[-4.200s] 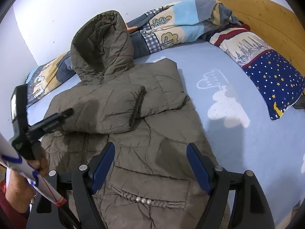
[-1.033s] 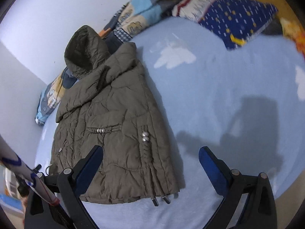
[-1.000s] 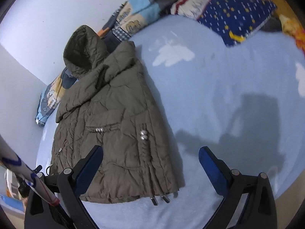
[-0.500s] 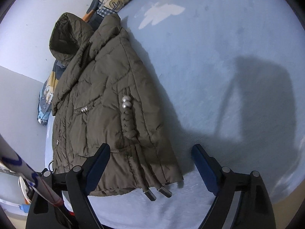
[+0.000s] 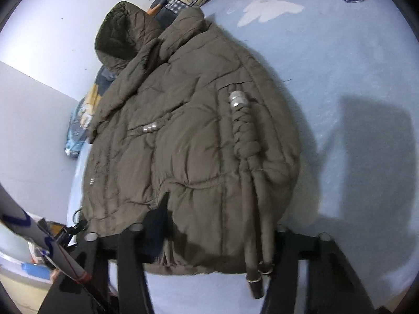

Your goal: Fold large clothes

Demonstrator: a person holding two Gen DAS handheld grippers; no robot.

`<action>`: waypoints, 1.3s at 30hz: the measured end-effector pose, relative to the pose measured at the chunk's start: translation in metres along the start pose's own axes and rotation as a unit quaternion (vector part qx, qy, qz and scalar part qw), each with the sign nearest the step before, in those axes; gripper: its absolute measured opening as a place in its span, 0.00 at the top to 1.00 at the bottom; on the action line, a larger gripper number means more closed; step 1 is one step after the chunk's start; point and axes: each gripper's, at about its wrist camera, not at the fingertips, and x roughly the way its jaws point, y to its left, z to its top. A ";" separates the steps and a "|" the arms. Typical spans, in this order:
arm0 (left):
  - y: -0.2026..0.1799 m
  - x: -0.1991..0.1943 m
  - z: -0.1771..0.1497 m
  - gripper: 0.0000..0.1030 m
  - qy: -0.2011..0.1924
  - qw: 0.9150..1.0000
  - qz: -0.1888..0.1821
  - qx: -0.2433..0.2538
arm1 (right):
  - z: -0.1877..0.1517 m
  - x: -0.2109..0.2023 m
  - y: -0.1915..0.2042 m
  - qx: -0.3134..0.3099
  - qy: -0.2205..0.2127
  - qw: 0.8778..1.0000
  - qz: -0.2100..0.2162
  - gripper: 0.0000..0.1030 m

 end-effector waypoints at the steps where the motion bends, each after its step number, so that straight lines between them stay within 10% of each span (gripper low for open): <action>1: -0.004 -0.003 0.000 0.70 -0.011 1.000 0.008 0.014 | 0.000 0.000 0.002 -0.007 -0.004 1.000 -0.004 0.61; 10: -0.042 -0.068 -0.006 0.77 -0.130 0.985 0.028 0.106 | -0.009 -0.064 0.073 -0.175 -0.126 0.974 -0.072 0.80; 22: -0.038 -0.099 -0.031 0.77 -0.132 0.986 0.013 0.105 | -0.027 -0.125 0.078 -0.189 -0.185 0.960 -0.095 0.85; 30: -0.035 -0.087 -0.033 0.61 -0.097 0.990 0.040 0.096 | -0.030 -0.115 0.057 -0.161 -0.127 0.973 -0.106 0.82; 32: -0.038 -0.093 -0.037 0.41 -0.108 0.988 0.050 0.103 | -0.031 -0.114 0.055 -0.161 -0.117 0.974 -0.113 0.80; 39: -0.059 -0.138 -0.060 0.32 -0.192 0.963 0.089 0.165 | -0.044 -0.132 0.050 -0.154 -0.119 0.973 -0.128 0.68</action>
